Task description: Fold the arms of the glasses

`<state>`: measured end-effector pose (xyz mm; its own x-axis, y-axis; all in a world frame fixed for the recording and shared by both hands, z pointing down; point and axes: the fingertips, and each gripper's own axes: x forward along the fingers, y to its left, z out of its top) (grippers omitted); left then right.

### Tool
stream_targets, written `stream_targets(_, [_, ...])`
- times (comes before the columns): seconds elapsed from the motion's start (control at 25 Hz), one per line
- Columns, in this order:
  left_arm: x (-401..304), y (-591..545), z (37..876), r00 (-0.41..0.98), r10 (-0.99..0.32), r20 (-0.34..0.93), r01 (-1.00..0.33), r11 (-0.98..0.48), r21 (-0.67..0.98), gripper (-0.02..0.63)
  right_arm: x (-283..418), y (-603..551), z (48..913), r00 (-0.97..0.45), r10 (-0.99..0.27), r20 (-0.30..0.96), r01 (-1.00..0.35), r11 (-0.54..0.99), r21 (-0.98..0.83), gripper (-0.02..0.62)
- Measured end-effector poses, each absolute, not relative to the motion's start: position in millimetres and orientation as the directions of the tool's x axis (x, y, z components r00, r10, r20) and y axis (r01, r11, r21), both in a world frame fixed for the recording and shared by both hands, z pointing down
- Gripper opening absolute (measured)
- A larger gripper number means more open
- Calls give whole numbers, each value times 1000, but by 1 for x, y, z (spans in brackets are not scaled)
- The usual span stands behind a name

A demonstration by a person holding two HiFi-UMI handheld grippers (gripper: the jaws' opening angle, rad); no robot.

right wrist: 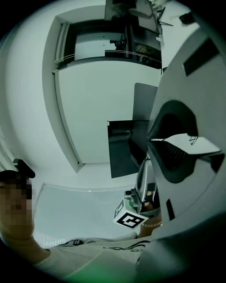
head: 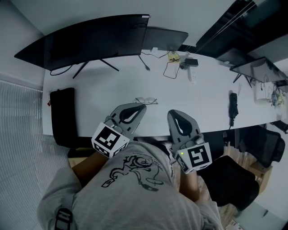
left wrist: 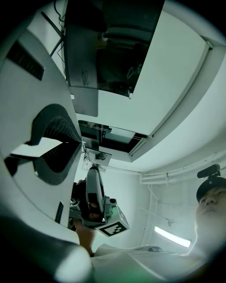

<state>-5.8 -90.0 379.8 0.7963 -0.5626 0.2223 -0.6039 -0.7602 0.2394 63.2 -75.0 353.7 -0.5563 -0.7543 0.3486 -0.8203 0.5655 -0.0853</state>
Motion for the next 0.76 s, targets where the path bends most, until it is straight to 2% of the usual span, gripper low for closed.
stream_targets(0.76, [-8, -94, 384, 796, -560, 231, -604, -760, 241, 21, 64, -79, 354, -554, -749, 364, -818, 570, -74, 23])
